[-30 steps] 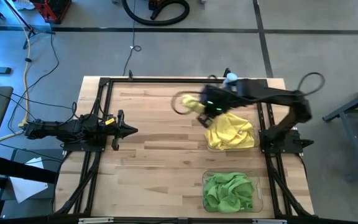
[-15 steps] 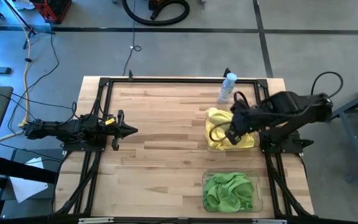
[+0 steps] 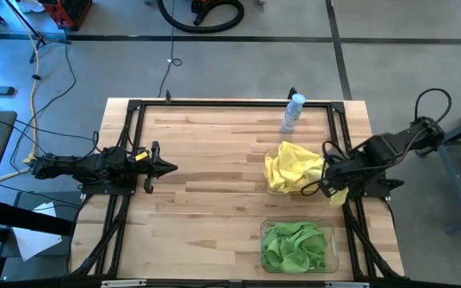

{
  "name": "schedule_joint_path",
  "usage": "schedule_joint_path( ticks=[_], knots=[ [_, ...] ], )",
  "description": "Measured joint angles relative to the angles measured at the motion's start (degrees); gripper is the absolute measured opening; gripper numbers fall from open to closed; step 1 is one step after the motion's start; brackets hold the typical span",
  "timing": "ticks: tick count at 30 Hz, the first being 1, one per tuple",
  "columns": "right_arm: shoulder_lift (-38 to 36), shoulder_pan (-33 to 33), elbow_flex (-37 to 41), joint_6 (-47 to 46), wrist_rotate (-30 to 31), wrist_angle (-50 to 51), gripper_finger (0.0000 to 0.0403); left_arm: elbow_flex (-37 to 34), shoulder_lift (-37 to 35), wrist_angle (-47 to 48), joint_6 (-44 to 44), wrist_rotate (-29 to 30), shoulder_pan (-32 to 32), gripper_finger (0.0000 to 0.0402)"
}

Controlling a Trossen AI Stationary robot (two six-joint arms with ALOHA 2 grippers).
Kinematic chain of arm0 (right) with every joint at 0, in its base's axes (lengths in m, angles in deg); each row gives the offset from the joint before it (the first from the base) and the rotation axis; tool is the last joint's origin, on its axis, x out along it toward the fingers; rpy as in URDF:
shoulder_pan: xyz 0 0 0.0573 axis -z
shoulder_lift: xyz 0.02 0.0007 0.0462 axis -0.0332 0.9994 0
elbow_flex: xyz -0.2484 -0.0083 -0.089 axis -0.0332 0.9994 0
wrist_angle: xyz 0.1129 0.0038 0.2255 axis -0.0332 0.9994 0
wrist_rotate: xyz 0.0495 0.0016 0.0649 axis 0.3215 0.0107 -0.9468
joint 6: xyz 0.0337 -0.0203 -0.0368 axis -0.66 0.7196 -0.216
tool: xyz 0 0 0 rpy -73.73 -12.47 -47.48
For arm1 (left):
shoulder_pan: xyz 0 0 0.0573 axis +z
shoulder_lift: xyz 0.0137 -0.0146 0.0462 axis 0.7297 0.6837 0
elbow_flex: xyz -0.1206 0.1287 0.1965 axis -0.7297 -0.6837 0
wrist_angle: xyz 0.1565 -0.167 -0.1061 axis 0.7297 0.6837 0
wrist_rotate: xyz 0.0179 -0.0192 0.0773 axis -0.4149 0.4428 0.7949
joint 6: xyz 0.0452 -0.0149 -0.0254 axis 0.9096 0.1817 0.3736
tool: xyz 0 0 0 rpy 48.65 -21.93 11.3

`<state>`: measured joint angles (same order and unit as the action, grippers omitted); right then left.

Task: Sort microfiber towel by color & place in baskets
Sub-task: Put the yellow microfiber towel into the top transparent bin

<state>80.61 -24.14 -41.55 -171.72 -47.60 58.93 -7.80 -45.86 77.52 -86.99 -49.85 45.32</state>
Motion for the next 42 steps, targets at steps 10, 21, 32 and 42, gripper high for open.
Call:
schedule_joint_path(
  ticks=[10, 21, 32, 42],
  knots=[
    [-8.1, 6.4, 17.4, 4.4, 9.3, -13.4, 0.0005, 0.0, 0.0, 0.0, 0.0, 0.0, 0.0, 0.0001],
    [-5.1, 12.3, 34.5, 7.3, 14.6, -29.0, 0.0007, 0.0, 0.0, 0.0, 0.0, 0.0, 0.0, 0.0001],
    [-2.1, 14.6, 40.1, 5.2, 14.4, -36.7, 0.0035, 0.0, 0.0, 0.0, 0.0, 0.0, 0.0, 0.0001],
    [-2.2, 14.6, 31.1, 5.9, 13.6, -29.3, 0.0116, 0.0, 0.0, 0.0, 0.0, 0.0, 0.0, 0.0001]
  ],
)
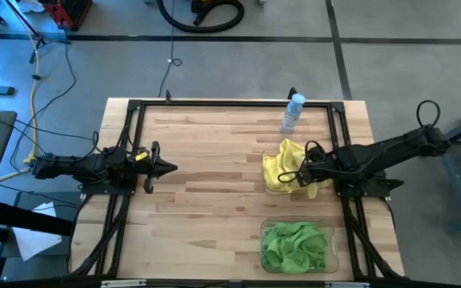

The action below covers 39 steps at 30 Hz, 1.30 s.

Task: Sort microfiber towel by color & place in baskets
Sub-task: Put the yellow microfiber towel into the top transparent bin

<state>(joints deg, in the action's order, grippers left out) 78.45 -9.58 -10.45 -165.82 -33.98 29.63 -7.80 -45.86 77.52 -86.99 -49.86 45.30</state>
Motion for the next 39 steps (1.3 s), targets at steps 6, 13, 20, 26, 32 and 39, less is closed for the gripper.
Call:
schedule_joint_path(
  ticks=[6, 13, 20, 26, 32, 39],
  knots=[
    [0.0, 0.0, -8.8, 2.8, 0.8, 4.9, 0.0179, 0.0, 0.0, 0.0, 0.0, 0.0, 0.0, 0.0001],
    [0.0, 0.0, -17.2, 4.9, 2.2, 4.7, 0.0217, 0.0, 0.0, 0.0, 0.0, 0.0, 0.0, 0.0001],
    [2.4, 0.0, -15.8, 5.3, 5.6, 1.5, 0.0202, 0.0, 0.0, 0.0, 0.0, 0.0, 0.0, 0.0001],
    [9.8, 1.1, -9.9, 10.6, 7.2, -7.8, 0.0179, 0.0, 0.0, 0.0, 0.0, 0.0, 0.0, 0.0001],
    [20.1, 4.0, -6.7, 11.4, 4.6, -12.9, 0.0164, 0.0, 0.0, 0.0, 0.0, 0.0, 0.0, 0.0001],
    [29.9, 4.7, -6.8, 11.7, 5.3, -14.5, 0.0163, 0.0, 0.0, 0.0, 0.0, 0.0, 0.0, 0.0001]
  ],
)
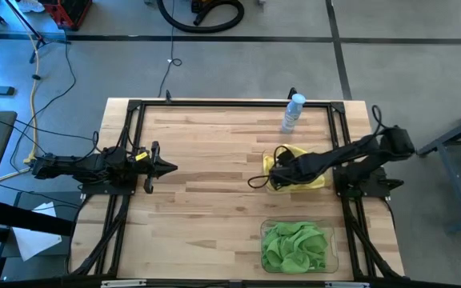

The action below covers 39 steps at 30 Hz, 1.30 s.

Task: Sort microfiber towel by color & place in baskets
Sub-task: Put the yellow microfiber towel into the top transparent bin, then return to Home Position

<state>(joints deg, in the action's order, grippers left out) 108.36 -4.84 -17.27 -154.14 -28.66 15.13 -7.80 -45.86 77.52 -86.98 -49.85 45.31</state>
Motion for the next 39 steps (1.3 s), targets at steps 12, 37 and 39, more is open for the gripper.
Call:
schedule_joint_path(
  ticks=[12, 37, 39],
  knots=[
    [-1.7, 0.1, -3.0, -1.9, -1.3, 3.9, 0.0162, 0.0, 0.0, 0.0, 0.0, 0.0, 0.0, 0.0001],
    [-25.2, -1.2, -10.1, 2.3, -0.1, 13.8, 0.0160, 0.0, 0.0, 0.0, 0.0, 0.0, 0.0, 0.0001],
    [-26.3, -1.9, -10.1, 5.2, -0.1, 13.8, 0.0146, 0.0, 0.0, 0.0, 0.0, 0.0, 0.0, 0.0001]
  ],
)
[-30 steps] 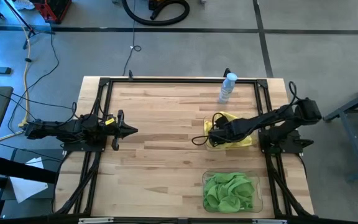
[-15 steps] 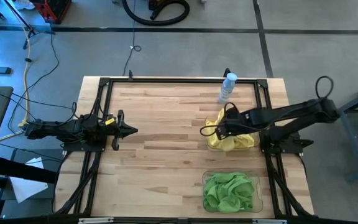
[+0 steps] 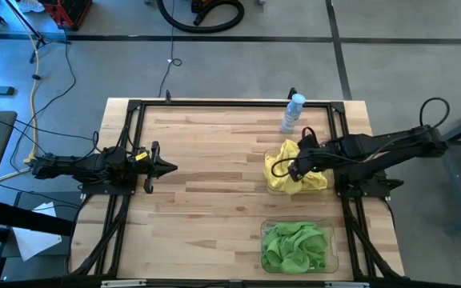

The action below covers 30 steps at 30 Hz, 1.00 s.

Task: Sort microfiber towel by color & place in baskets
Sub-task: Return to Home Position

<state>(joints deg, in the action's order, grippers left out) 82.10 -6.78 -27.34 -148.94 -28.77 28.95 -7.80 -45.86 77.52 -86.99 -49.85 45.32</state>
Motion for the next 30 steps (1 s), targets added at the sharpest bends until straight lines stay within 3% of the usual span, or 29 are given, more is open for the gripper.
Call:
schedule_joint_path(
  ticks=[4, 7, 11, 14, 17, 22, 30],
  knots=[
    [-1.7, -1.5, 1.9, 8.4, 0.0, -2.8, 0.0067, 0.0, 0.0, 0.0, 0.0, 0.0, 0.0, 0.0001],
    [-3.6, -2.3, 5.5, 17.1, -1.1, -11.1, 0.0012, 0.0, 0.0, 0.0, 0.0, 0.0, 0.0, 0.0001],
    [-8.2, -2.6, 15.1, 29.5, -8.6, -33.4, 0.0024, 0.0, 0.0, 0.0, 0.0, 0.0, 0.0, 0.0001],
    [-12.9, -2.6, 23.9, 35.4, -14.2, -49.7, 0.0010, 0.0, 0.0, 0.0, 0.0, 0.0, 0.0, 0.0001],
    [-18.1, -2.2, 31.5, 42.1, -14.6, -59.6, 0.0004, 0.0, 0.0, 0.0, 0.0, 0.0, 0.0, 0.0001],
    [-24.4, -1.5, 39.1, 55.4, -15.7, -63.1, 0.0003, 0.0, 0.0, 0.0, 0.0, 0.0, 0.0, 0.0001],
    [-30.4, 0.6, 47.6, 59.6, -16.1, -72.9, 0.0001, 0.0, 0.0, 0.0, 0.0, 0.0, 0.0, 0.0001]
  ],
)
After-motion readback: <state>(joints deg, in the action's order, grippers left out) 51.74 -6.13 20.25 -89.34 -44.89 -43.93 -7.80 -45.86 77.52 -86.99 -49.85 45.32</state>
